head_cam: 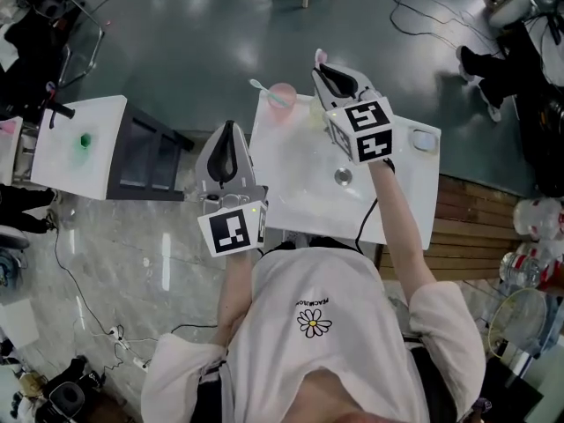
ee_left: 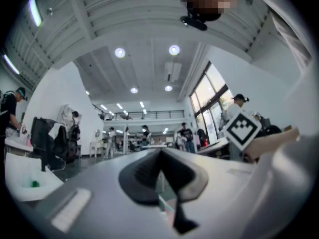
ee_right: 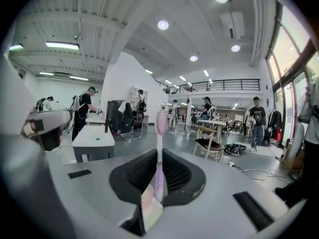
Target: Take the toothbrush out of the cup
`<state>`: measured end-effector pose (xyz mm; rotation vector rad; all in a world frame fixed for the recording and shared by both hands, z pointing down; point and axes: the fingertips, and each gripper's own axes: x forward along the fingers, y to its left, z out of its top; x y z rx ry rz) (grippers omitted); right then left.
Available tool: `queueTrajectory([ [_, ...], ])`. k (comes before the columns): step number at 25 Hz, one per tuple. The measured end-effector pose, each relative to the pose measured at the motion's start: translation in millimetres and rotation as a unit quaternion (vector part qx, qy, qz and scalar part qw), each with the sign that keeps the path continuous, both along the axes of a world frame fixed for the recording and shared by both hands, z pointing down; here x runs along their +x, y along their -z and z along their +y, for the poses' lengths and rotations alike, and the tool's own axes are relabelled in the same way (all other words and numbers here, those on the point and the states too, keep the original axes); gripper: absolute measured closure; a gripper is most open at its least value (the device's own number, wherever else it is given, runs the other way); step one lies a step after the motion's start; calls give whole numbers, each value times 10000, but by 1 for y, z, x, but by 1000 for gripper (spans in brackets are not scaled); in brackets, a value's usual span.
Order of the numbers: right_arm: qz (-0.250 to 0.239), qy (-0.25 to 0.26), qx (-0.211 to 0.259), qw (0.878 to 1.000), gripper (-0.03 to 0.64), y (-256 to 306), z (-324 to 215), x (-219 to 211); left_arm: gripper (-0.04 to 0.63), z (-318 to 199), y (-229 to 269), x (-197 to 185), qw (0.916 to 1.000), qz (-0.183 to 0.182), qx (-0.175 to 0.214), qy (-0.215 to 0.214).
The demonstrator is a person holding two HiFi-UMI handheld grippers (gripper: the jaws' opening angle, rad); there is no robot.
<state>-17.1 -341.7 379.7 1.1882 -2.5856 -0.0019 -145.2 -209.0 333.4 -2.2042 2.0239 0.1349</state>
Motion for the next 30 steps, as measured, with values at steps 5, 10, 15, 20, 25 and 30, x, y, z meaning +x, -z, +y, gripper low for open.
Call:
queueTrajectory([
  [5, -715, -411, 772, 9936, 583, 67, 35, 31, 591, -4, 19, 11, 9994, -172, 170, -234],
  [10, -1430, -825, 1325, 9773, 583, 102, 78, 70, 591, -2, 38, 23, 9984, -194, 377, -387],
  [15, -1674, -1187, 1628, 9651, 583, 104, 113, 100, 591, 5, 53, 27, 9974, -121, 577, -418],
  [20, -1767, -1314, 1547, 9631, 583, 97, 120, 114, 591, 9, 54, 29, 9972, -146, 608, -401],
  [25, -1840, -1297, 1497, 9628, 583, 96, 119, 115, 591, 8, 52, 29, 9973, -69, 614, -406],
  [30, -1796, -1222, 1433, 9656, 583, 91, 119, 115, 589, -3, 51, 28, 9974, 13, 573, -448],
])
